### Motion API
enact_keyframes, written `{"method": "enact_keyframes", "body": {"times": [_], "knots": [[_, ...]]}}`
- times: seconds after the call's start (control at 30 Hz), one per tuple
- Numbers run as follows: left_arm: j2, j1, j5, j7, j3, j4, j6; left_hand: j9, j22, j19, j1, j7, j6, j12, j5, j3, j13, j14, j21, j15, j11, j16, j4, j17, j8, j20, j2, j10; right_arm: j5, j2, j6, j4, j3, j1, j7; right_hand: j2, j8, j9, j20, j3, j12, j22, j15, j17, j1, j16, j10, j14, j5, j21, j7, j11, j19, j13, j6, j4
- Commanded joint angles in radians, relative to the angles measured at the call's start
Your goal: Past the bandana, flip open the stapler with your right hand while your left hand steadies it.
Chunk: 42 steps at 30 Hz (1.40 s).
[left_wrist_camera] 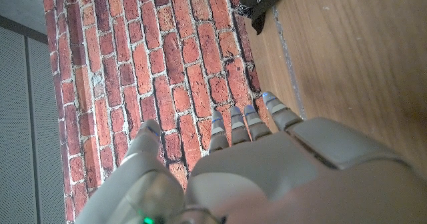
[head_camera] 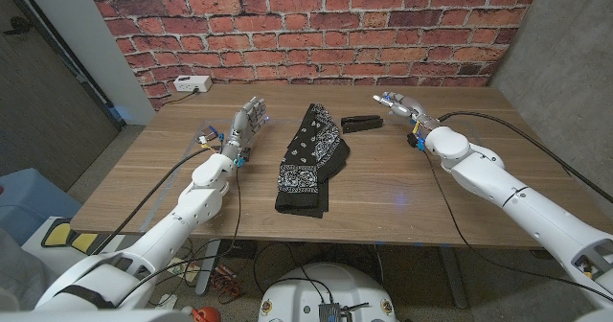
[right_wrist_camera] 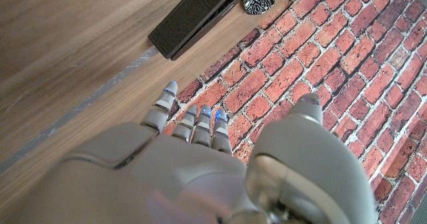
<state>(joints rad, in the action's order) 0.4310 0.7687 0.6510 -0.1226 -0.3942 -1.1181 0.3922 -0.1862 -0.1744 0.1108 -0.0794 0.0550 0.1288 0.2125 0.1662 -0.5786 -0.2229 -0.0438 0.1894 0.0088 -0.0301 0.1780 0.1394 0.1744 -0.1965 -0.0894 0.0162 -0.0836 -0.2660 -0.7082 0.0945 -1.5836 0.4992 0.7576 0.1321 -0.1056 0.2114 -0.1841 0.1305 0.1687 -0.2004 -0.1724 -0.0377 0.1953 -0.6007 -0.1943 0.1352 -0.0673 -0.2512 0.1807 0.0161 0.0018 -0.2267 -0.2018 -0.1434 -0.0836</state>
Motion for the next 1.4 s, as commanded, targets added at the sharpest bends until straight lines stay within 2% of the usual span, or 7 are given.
{"method": "enact_keyframes", "body": {"times": [0.03, 0.23, 0.4, 0.5, 0.9, 1.03, 1.4], "knots": [[-0.007, -0.008, -0.003, -0.002, -0.006, 0.012, -0.005, -0.001, -0.003, 0.006, -0.009, 0.002, 0.009, 0.007, 0.005, -0.001, 0.0, -0.007, 0.008, 0.0, 0.0, 0.008, 0.004, 0.002, -0.005, 0.008, 0.0, -0.008, 0.056, -0.022, 0.071, -0.023, 0.033, -0.037, -0.012, -0.002, 0.005, -0.002, -0.004, -0.002, -0.001, 0.0, -0.011, -0.001, -0.017, 0.0, -0.001, 0.008, 0.003, 0.001, 0.0, 0.007, 0.004, -0.002, -0.012, -0.007], [-0.006, -0.003, -0.003, 0.001, -0.004, 0.008, -0.003, -0.001, -0.003, 0.007, -0.009, 0.002, 0.009, 0.007, 0.005, 0.0, 0.001, -0.007, 0.008, -0.001, 0.0, 0.008, 0.004, 0.002, -0.004, 0.008, 0.0, -0.008, 0.092, -0.03, 0.115, -0.038, 0.052, -0.058, -0.016, -0.006, 0.004, -0.003, -0.007, -0.008, 0.001, 0.0, -0.009, -0.001, -0.026, 0.001, -0.008, 0.014, 0.007, 0.001, 0.003, 0.007, 0.01, -0.003, -0.015, -0.012], [-0.009, -0.003, 0.0, -0.003, -0.003, 0.016, 0.0, -0.002, -0.003, 0.007, -0.009, 0.003, 0.01, 0.007, 0.005, 0.0, 0.001, -0.007, 0.008, -0.001, 0.0, 0.008, 0.004, 0.002, -0.004, 0.009, 0.0, -0.007, 0.119, -0.027, 0.148, -0.038, 0.069, -0.078, -0.019, -0.01, 0.002, -0.003, -0.011, -0.015, 0.0, 0.0, -0.011, -0.001, -0.038, 0.008, -0.009, 0.039, 0.015, -0.005, 0.005, 0.003, 0.036, -0.004, -0.019, -0.019], [-0.009, -0.004, 0.0, -0.005, -0.004, 0.02, 0.002, -0.002, -0.003, 0.007, -0.009, 0.002, 0.01, 0.007, 0.005, 0.0, 0.002, -0.007, 0.008, 0.001, 0.001, 0.008, 0.004, 0.002, -0.004, 0.008, 0.001, -0.008, 0.139, -0.026, 0.168, -0.039, 0.081, -0.089, -0.019, -0.011, 0.003, -0.003, -0.012, -0.019, -0.001, 0.0, -0.019, -0.002, -0.043, 0.007, -0.008, 0.041, 0.018, -0.003, 0.008, -0.007, 0.038, -0.004, -0.026, -0.021], [-0.007, -0.004, 0.004, -0.012, -0.001, 0.024, 0.002, -0.002, -0.003, 0.007, -0.01, 0.002, 0.011, 0.007, 0.005, 0.001, 0.004, -0.007, 0.008, 0.001, 0.002, 0.007, 0.004, 0.002, -0.002, 0.009, 0.001, -0.006, 0.203, -0.024, 0.23, -0.043, 0.128, -0.132, -0.046, -0.021, 0.0, -0.003, -0.019, -0.033, -0.001, 0.0, -0.027, -0.002, -0.066, 0.004, -0.01, 0.046, 0.025, -0.002, 0.014, -0.018, 0.049, -0.004, -0.028, -0.032], [-0.007, -0.004, 0.005, -0.012, 0.0, 0.024, 0.001, -0.002, -0.003, 0.007, -0.01, 0.002, 0.011, 0.007, 0.005, 0.001, 0.004, -0.007, 0.008, 0.001, 0.001, 0.007, 0.004, 0.002, -0.002, 0.01, 0.002, -0.007, 0.251, -0.03, 0.28, -0.062, 0.155, -0.151, -0.05, -0.025, -0.002, -0.004, -0.019, -0.042, -0.001, 0.001, -0.028, -0.003, -0.082, 0.003, -0.011, 0.047, 0.031, 0.0, 0.016, -0.017, 0.053, -0.004, -0.027, -0.04], [-0.01, -0.006, 0.009, -0.017, 0.002, 0.035, 0.005, -0.002, -0.003, 0.007, -0.01, 0.001, 0.012, 0.007, 0.005, 0.001, 0.006, -0.006, 0.007, 0.001, 0.0, 0.007, 0.004, 0.002, -0.001, 0.01, 0.002, -0.007, 0.289, -0.023, 0.319, -0.058, 0.181, -0.184, -0.083, -0.025, -0.007, -0.004, -0.014, -0.056, -0.003, 0.001, -0.023, -0.004, -0.101, -0.002, -0.01, 0.046, 0.046, 0.006, 0.014, -0.013, 0.051, -0.005, -0.028, -0.049]]}}
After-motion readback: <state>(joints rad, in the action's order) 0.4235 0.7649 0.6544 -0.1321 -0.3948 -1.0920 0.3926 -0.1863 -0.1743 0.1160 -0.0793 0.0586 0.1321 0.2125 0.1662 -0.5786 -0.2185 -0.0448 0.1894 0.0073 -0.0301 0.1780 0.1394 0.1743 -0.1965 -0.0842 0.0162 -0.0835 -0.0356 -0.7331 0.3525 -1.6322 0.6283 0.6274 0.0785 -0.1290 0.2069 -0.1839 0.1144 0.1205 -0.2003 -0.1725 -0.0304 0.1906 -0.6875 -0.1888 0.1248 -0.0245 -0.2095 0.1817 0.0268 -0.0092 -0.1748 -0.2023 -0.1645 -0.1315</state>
